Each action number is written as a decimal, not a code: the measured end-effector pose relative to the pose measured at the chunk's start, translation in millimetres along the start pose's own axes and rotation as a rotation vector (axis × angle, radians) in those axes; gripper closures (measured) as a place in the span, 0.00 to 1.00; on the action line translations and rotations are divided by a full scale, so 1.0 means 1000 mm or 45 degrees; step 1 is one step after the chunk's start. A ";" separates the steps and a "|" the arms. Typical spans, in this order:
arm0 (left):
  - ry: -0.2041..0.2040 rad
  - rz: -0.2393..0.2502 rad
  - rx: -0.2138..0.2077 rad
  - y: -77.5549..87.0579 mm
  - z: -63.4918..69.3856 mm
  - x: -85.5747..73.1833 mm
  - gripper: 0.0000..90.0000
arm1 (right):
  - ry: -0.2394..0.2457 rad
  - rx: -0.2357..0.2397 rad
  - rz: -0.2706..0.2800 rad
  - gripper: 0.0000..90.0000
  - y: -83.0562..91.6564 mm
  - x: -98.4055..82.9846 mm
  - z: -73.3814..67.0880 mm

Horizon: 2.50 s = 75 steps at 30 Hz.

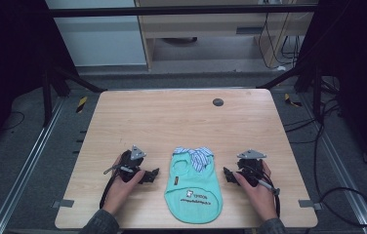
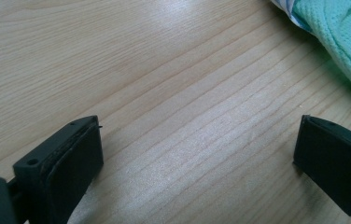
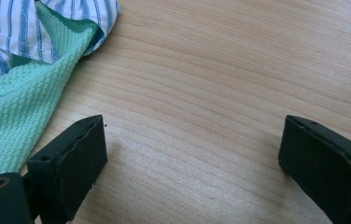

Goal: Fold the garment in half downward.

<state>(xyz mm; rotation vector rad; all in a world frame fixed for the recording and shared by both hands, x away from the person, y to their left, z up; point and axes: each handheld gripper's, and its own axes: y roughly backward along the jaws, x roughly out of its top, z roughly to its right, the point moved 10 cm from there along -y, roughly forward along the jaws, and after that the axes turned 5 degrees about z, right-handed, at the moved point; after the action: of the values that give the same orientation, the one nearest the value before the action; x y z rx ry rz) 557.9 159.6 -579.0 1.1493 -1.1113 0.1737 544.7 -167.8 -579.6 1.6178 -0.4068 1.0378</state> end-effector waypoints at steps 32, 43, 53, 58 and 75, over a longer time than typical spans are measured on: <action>0.003 0.008 -0.007 0.002 0.002 0.003 0.11 | -0.005 -0.011 0.012 0.19 0.003 0.000 0.001; -0.138 -0.077 -0.104 -0.008 0.024 0.026 0.26 | 0.118 0.084 -0.016 0.47 -0.003 0.032 -0.006; -0.110 -0.123 -0.161 -0.015 0.014 0.068 0.40 | 0.267 0.250 -0.094 0.75 -0.016 0.078 -0.032; -0.091 -0.129 -0.183 -0.020 0.012 0.083 0.45 | 0.282 0.278 -0.129 0.83 -0.024 0.085 -0.034; -0.149 -0.212 -0.188 -0.042 0.029 0.105 0.58 | 0.285 0.338 -0.220 0.93 -0.046 0.095 -0.041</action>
<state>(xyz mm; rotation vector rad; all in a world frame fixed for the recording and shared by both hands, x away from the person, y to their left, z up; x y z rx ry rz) 618.2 74.8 -525.7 1.1243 -1.1061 -0.1053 614.1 -91.8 -532.0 1.7116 0.0233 1.1610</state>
